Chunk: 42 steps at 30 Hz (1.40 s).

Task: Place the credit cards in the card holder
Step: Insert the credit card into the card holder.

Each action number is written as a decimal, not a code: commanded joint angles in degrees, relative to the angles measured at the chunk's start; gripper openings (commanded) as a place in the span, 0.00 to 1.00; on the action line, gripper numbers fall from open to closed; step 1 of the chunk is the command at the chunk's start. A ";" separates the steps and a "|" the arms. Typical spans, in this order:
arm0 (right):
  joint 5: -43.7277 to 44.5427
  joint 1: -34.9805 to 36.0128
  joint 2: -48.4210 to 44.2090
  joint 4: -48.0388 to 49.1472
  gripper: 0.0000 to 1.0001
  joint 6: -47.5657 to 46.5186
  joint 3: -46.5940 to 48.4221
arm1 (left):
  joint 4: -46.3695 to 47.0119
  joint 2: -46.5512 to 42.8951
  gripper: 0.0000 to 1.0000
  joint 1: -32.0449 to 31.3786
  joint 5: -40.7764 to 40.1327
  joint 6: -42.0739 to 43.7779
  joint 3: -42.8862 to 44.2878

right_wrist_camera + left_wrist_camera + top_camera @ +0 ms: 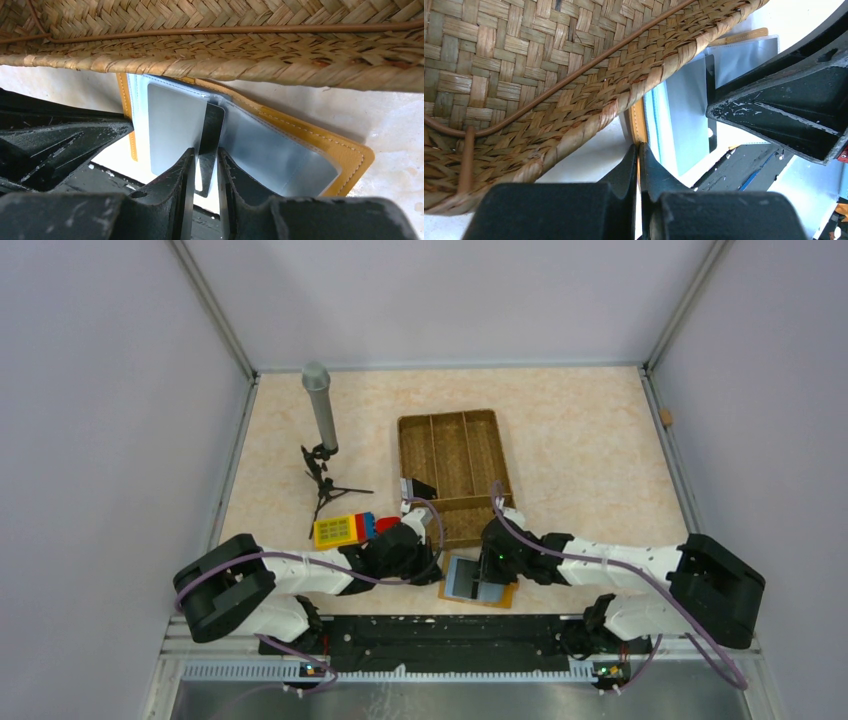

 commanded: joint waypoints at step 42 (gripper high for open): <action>9.16 6.76 2.91 4.43 0.28 5.37 8.61 | -12.30 -6.79 0.00 -4.24 -8.44 -4.03 -0.40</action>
